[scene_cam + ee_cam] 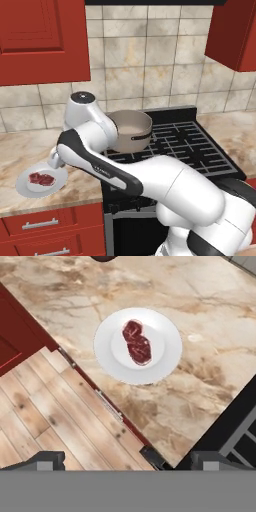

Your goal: Retrieve the frozen meat and place it in the pot on a burner. Then turn the burner on.

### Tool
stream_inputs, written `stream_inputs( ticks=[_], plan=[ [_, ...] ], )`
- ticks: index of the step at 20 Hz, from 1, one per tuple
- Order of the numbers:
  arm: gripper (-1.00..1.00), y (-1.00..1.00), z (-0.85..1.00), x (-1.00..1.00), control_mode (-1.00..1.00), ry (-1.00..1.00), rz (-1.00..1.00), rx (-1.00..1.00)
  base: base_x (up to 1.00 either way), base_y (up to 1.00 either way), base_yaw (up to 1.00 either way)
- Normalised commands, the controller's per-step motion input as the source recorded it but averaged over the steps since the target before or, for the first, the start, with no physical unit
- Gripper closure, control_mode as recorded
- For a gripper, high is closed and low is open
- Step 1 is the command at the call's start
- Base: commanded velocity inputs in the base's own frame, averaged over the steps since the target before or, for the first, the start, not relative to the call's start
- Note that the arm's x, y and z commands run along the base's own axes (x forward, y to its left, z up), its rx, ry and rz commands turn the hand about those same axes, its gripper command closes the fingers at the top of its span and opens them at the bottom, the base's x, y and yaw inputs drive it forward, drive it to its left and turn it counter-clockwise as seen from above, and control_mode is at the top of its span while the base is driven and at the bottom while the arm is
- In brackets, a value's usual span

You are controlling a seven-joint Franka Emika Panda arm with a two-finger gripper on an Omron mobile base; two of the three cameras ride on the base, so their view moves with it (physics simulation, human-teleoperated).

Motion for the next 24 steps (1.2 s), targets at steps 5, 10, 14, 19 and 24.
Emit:
stream_inputs(
  ticks=[5, 10, 14, 19, 24],
  plan=[
    [-1.0, 0.09, 0.0, 0.13, -1.0, 0.0, 0.01, 0.0, 0.0, 0.0, 0.0],
    [-1.0, 0.05, -0.07, 0.15, -1.0, 0.0, 0.0, 0.0, 0.0, 0.0, 0.0],
    [-1.0, 0.06, -0.15, 0.12, -1.0, 0.0, 0.0, 0.0, 0.0, 0.0, 0.0],
    [-1.0, 0.06, -0.17, 0.13, -1.0, 0.0, 0.0, 0.0, 0.0, 0.0, 0.0],
    [-1.0, 0.09, -0.17, 0.13, -1.0, 0.0, 0.0, 0.0, 0.0, 0.0, 0.0]
  ],
)
